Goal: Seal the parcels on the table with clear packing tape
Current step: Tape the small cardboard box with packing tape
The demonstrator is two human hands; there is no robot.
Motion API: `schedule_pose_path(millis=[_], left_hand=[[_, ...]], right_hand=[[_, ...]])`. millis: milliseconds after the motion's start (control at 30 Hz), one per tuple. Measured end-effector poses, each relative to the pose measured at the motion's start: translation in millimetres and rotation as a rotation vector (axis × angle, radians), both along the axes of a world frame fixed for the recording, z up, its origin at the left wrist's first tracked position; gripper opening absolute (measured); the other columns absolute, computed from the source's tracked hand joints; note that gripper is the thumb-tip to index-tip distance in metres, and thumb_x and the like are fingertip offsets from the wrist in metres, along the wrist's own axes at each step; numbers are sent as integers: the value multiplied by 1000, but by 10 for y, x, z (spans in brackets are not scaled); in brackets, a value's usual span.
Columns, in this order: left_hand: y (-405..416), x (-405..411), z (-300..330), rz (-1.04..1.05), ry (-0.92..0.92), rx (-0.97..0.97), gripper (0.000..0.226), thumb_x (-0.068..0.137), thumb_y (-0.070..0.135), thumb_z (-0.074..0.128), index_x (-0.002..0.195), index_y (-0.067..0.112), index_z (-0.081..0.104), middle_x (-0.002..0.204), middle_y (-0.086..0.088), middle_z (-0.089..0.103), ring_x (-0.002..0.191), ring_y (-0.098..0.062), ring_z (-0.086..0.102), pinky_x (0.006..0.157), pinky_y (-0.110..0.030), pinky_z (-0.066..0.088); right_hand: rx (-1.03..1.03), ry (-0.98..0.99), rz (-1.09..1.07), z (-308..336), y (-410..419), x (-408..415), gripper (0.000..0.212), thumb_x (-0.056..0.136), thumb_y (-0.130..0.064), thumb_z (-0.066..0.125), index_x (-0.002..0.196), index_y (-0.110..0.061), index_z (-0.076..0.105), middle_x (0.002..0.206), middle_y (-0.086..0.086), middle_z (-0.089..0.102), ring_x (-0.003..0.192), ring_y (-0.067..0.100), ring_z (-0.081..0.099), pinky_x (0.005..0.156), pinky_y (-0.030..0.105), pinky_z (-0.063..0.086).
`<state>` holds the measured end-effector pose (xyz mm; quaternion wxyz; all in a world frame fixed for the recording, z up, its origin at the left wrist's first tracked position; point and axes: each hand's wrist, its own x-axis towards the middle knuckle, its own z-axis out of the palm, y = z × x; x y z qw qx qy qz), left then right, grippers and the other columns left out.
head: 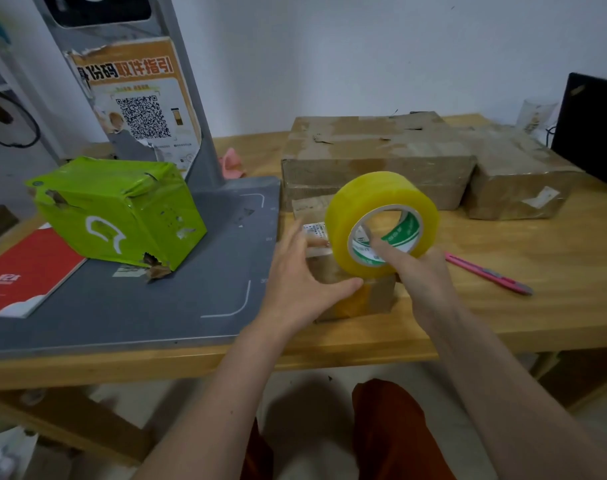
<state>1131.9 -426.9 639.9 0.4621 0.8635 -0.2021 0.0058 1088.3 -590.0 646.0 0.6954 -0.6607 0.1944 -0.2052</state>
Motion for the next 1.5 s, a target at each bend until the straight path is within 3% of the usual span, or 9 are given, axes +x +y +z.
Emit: schedule_pose_path(millis=[167, 233, 333, 433, 567, 700, 1067, 1300, 1500], left_hand=[[-145, 46, -66, -48, -40, 5, 82, 63, 61, 84, 130, 38, 42, 127, 14, 55, 118, -5, 52, 99, -40, 52], [-141, 64, -97, -45, -53, 3, 86, 63, 64, 81, 134, 39, 40, 129, 15, 54, 121, -5, 50, 103, -40, 49], [-121, 72, -81, -46, -26, 44, 113, 66, 61, 82, 155, 36, 18, 132, 32, 43, 134, -1, 34, 115, -33, 33], [-122, 68, -62, -58, -13, 64, 122, 70, 55, 82, 158, 30, 2, 123, 40, 43, 138, 0, 29, 117, -33, 25], [-119, 75, -66, -50, 11, 72, 122, 71, 57, 80, 158, 29, -1, 141, 30, 47, 142, -1, 26, 118, -35, 22], [-123, 48, -36, -40, 10, 92, 115, 71, 57, 79, 159, 28, 11, 120, 57, 28, 143, -1, 20, 119, -35, 20], [-140, 25, -64, -57, -12, 86, 112, 69, 68, 69, 157, 31, 12, 150, 22, 39, 144, -4, 20, 118, -39, 23], [-155, -65, -37, 38, 144, 80, 103, 76, 62, 70, 157, 34, 14, 164, 12, -9, 151, -11, 1, 122, -41, 16], [-136, -202, -49, 94, 315, -275, 78, 91, 55, 55, 156, 40, 15, 150, 14, 35, 139, -11, 36, 110, -33, 39]], right_hand=[[-95, 26, -16, 52, -32, 19, 13, 85, -28, 72, 78, -18, 71, 82, 0, 74, 87, 19, 69, 77, 41, 56], [-179, 19, -9, 104, -77, 10, 22, 85, -32, 69, 81, -11, 71, 83, 9, 74, 84, 25, 70, 72, 49, 59], [-78, -31, 20, 158, -198, -3, 11, 93, -22, 65, 82, -24, 68, 83, -2, 71, 76, 12, 69, 54, 35, 59], [84, -55, 28, 176, -338, -24, 8, 94, -19, 63, 92, -27, 65, 95, 0, 69, 84, 19, 69, 58, 42, 60], [117, -48, -5, 152, -465, -69, 8, 94, -18, 63, 100, -22, 65, 101, 5, 68, 87, 24, 69, 61, 48, 60], [137, -17, -82, 88, -626, -125, 5, 94, -15, 63, 94, -20, 64, 94, 4, 65, 86, 26, 66, 59, 43, 55], [189, 144, -56, -179, -829, -111, 35, 89, -10, 69, 122, -8, 59, 113, 14, 65, 96, 32, 66, 60, 42, 57], [187, 176, -9, -197, -842, -112, 32, 87, -9, 71, 117, -12, 60, 114, 13, 65, 105, 34, 64, 66, 45, 59], [387, 73, -8, -104, -593, -87, 37, 84, -8, 72, 120, -7, 62, 120, 13, 66, 107, 32, 64, 78, 47, 55]])
